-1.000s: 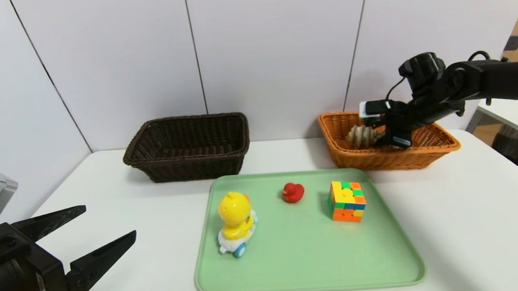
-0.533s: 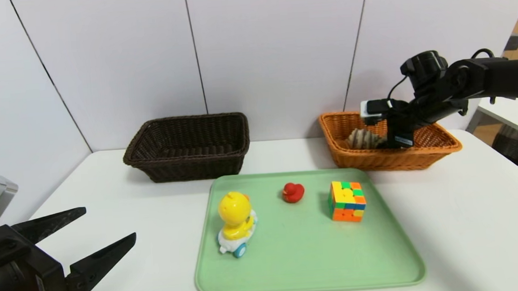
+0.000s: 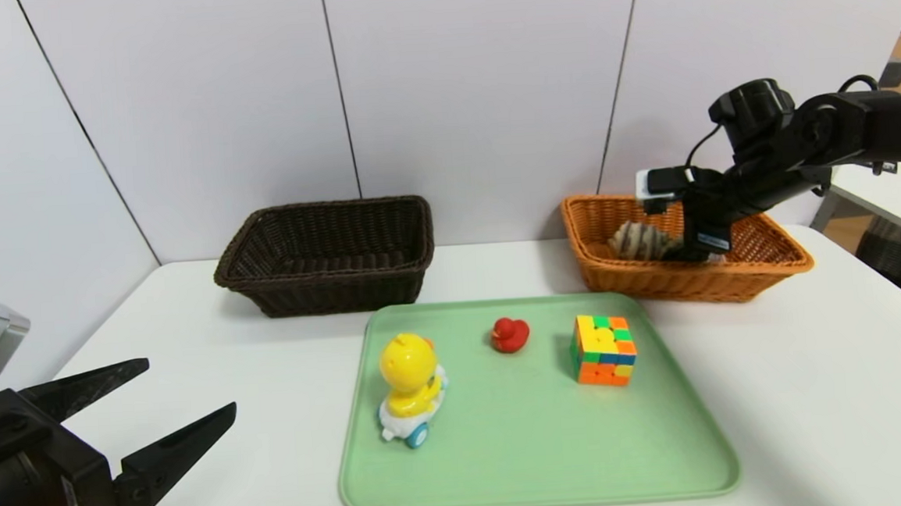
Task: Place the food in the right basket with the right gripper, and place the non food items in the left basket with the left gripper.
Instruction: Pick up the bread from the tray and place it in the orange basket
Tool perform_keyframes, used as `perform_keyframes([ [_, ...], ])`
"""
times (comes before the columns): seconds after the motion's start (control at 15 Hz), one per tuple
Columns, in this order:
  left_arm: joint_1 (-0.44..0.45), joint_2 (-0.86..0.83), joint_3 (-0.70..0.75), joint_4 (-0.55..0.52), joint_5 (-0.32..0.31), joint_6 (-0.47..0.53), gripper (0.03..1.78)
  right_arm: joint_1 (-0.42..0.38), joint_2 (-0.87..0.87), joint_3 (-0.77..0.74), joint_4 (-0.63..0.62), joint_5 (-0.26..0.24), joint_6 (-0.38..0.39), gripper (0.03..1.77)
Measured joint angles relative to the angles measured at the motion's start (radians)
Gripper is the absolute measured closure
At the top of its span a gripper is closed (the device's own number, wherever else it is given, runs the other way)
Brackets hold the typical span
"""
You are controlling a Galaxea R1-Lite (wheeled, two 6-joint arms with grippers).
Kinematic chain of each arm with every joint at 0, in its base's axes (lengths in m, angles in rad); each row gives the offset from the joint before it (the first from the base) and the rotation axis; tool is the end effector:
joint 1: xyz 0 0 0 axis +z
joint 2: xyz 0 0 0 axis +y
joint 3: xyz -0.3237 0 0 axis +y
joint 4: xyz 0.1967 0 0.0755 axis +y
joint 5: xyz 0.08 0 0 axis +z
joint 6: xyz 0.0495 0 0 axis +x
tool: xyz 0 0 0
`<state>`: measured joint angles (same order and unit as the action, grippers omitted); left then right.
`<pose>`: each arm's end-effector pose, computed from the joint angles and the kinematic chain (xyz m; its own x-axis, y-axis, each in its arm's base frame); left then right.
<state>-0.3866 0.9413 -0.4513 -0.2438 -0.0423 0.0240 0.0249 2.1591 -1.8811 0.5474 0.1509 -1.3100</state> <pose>0.1326 -0.0563 0.2041 0.8815 -0.4045 -0.2435 0.4200 0.9074 0.0130 0.4766 0.0193 0.1932 0.6666 0.1670 -0.7265 -0.7424 0.2365 -0.6268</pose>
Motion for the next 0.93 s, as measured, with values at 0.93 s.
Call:
perform_keyframes([
  [0.93, 0.0, -0.002, -0.001, -0.004, -0.002, -0.001, 0.12, -0.015, -0.055, -0.003, 0.001, 0.001, -0.004, 0.11],
])
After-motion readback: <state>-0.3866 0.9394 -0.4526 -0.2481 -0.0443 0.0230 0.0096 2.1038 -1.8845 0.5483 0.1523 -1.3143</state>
